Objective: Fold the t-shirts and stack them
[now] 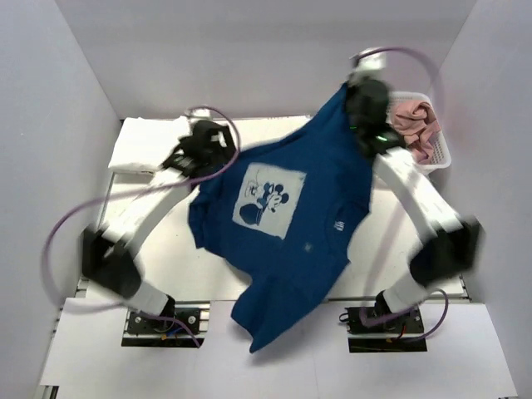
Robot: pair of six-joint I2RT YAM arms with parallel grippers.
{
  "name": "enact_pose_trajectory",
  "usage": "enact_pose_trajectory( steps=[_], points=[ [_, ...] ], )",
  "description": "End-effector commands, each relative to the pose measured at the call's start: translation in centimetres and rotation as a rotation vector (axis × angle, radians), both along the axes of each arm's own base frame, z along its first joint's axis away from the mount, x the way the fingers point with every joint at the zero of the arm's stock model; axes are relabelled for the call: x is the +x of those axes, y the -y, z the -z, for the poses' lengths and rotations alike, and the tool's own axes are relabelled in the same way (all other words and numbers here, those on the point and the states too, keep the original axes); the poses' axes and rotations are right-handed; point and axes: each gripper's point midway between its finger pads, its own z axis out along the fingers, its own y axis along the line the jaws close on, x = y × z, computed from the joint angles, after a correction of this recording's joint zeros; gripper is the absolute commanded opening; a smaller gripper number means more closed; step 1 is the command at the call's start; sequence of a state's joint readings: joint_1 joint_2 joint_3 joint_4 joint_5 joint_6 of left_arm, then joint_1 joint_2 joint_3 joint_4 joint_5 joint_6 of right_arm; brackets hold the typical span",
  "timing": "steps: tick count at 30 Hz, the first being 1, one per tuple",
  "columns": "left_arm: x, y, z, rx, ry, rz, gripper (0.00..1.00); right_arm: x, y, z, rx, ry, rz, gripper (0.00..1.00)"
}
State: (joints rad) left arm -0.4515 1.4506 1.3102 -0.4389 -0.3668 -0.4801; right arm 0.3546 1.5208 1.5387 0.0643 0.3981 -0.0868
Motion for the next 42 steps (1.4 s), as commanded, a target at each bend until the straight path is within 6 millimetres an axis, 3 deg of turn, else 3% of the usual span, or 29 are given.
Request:
enact_pose_trajectory(
  steps=[1,2,3,5,6,7,8,9,10,11,12,13,14,16,17,18,19,21,22,25,28,30,32,33,35,36,38,40,42],
  points=[
    [1.3,-1.5,8.1,0.081,-0.27,-0.1,1.0,3.9,0.7,13.4,-0.066,-0.346,0.124,0.29],
    [2.5,-0.8,7.4,0.073,-0.271,-0.091,1.0,4.5,0.1,13.6,-0.035,-0.356,0.126,0.68],
    [2.8,-0.7,9.1,0.096,-0.317,-0.092,1.0,4.4,-0.3,16.9,-0.065,-0.447,0.117,0.9],
    [2.9,-0.5,9.1,0.095,-0.314,-0.078,1.0,3.7,-1.2,17.2,-0.054,-0.459,0.076,0.9],
    [3.2,0.2,8.2,0.056,-0.273,-0.055,1.0,2.8,-2.5,17.1,-0.021,-0.462,0.009,0.9],
    [2.1,-0.1,7.7,0.049,-0.253,-0.041,1.0,1.8,-3.1,18.4,-0.008,-0.49,-0.024,0.9],
    [1.7,-0.1,7.4,0.033,-0.235,-0.032,1.0,0.7,-3.8,17.1,0.024,-0.471,-0.08,0.9],
    [1.5,0.1,6.8,0.015,-0.202,-0.012,1.0,-0.5,-5.3,18.3,0.069,-0.485,-0.137,0.9],
    [0.4,-0.2,8.0,0.017,-0.224,-0.004,1.0,-2.5,-5.6,17.5,0.095,-0.473,-0.179,0.9],
    [-0.4,-0.4,7.0,0.003,-0.204,0.004,1.0,-3.8,-6.7,17.8,0.117,-0.487,-0.244,0.9],
    [-1.0,-0.6,7.1,0.003,-0.206,0.004,1.0,-6.0,-8.3,20.7,0.159,-0.555,-0.307,0.9],
    [-2.4,-0.5,8.4,-0.004,-0.243,-0.001,1.0,-7.7,-9.4,19.1,0.192,-0.535,-0.388,0.9],
    [-3.3,-0.4,7.7,-0.021,-0.225,0.003,1.0,-9.7,-10.4,21.8,0.193,-0.587,-0.443,0.9],
    [-5.5,-0.9,9.5,-0.039,-0.277,-0.002,1.0,-12.9,-13.3,22.1,0.227,-0.633,-0.57,0.9],
    [-6.2,-1.1,9.7,-0.063,-0.283,-0.021,1.0,-13.9,-13.9,22.9,0.229,-0.663,-0.594,0.9],
    [-7.8,-1.6,11.2,-0.063,-0.323,-0.027,1.0,-15.0,-14.2,24.2,0.228,-0.702,-0.606,0.9],
    [-8.5,-1.9,10.4,-0.085,-0.295,-0.031,1.0,-16.8,-15.3,25.6,0.229,-0.753,-0.64,0.9],
    [-10.4,-2.7,11.8,-0.091,-0.318,-0.045,1.0,-18.7,-15.9,28.2,0.236,-0.829,-0.664,0.9],
    [-11.1,-2.8,11.1,-0.122,-0.294,-0.041,1.0,-20.2,-16.8,29.4,0.225,-0.869,-0.69,0.9],
    [-13.0,-3.6,12.1,-0.123,-0.308,-0.048,1.0,-22.1,-17.8,32.5,0.267,-0.992,-0.674,0.9],
    [-13.6,-4.0,11.6,-0.129,-0.283,-0.052,1.0,-23.3,-18.1,35.5,0.35,-1.1,-0.648,0.9],
    [-13.7,-4.1,11.4,-0.137,-0.28,-0.057,1.0,-23.5,-17.3,37.2,0.376,-1.153,-0.582,0.9],
    [-13.9,-4.3,11.7,-0.128,-0.285,-0.066,1.0,-22.6,-15.3,38.6,0.379,-1.165,-0.454,0.9],
    [-13.9,-4.2,11.7,-0.133,-0.289,-0.059,1.0,-23.5,-13.8,39.8,0.358,-1.231,-0.385,0.9],
    [-13.8,-4.3,12.0,-0.143,-0.3,-0.069,1.0,-22.0,-10.2,40.9,0.359,-1.217,-0.214,0.9],
    [-14.0,-4.3,12.1,-0.139,-0.308,-0.07,1.0,-22.4,-8.5,41.5,0.344,-1.242,-0.147,0.9],
    [-14.2,-4.4,13.1,-0.13,-0.348,-0.083,1.0,-21.7,-4.7,42.2,0.376,-1.249,-0.023,0.9],
    [-14.8,-4.4,14.0,-0.132,-0.394,-0.095,1.0,-21.0,-2.4,41.9,0.39,-1.241,0.025,0.9],
    [-15.3,-4.4,14.6,-0.13,-0.43,-0.099,1.0,-19.0,0.2,41.1,0.393,-1.19,0.105,0.9]
  ],
)
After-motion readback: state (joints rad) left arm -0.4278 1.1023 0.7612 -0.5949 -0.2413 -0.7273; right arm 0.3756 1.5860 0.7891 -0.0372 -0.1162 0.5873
